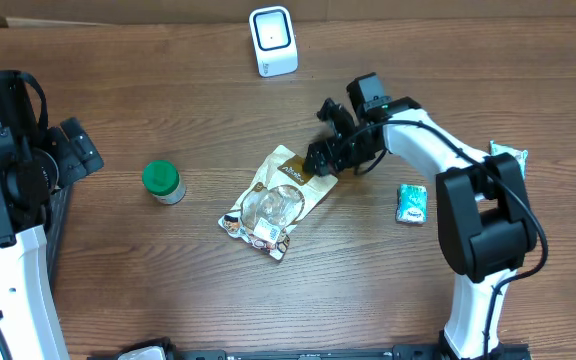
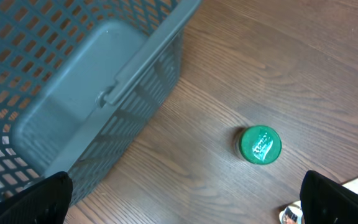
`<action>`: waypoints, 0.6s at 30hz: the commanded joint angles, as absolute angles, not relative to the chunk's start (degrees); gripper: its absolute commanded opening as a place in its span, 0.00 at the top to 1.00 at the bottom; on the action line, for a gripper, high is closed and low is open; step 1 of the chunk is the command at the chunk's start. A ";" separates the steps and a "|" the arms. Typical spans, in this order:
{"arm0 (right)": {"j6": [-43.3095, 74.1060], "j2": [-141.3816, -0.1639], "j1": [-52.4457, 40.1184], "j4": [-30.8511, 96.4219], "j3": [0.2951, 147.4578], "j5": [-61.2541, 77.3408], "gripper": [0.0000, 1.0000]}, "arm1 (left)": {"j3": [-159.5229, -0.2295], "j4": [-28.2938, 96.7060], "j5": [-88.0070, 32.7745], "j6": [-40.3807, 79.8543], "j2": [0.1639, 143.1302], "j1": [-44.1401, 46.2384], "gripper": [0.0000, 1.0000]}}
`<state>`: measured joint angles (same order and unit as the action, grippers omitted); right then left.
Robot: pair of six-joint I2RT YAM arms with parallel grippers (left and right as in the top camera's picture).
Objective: Scan the item barcode
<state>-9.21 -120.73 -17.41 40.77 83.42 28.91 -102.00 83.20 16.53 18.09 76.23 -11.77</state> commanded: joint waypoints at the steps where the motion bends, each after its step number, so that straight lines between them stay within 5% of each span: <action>1: -8.82 -122.98 -16.14 39.00 83.61 37.34 0.11 | -102.41 83.33 16.91 19.09 75.75 -12.08 0.01; 13: -10.11 -129.05 -27.57 44.14 83.59 44.01 0.26 | -102.41 83.33 16.91 19.09 75.75 -12.08 0.01; 15: -7.66 -129.08 -29.19 44.95 83.46 40.36 0.41 | -102.41 83.33 16.91 19.09 75.75 -12.08 0.00; 16: -3.18 -129.08 -30.33 44.91 83.20 35.62 0.76 | -102.41 83.33 16.91 19.09 75.75 -12.08 0.01; 17: -0.47 -129.08 -30.48 44.86 83.11 33.74 0.92 | -102.41 83.33 16.91 19.09 75.75 -12.08 0.00; 18: 0.32 -129.08 -30.48 44.77 83.11 33.71 0.96 | -102.41 83.33 16.91 19.09 75.75 -12.08 0.00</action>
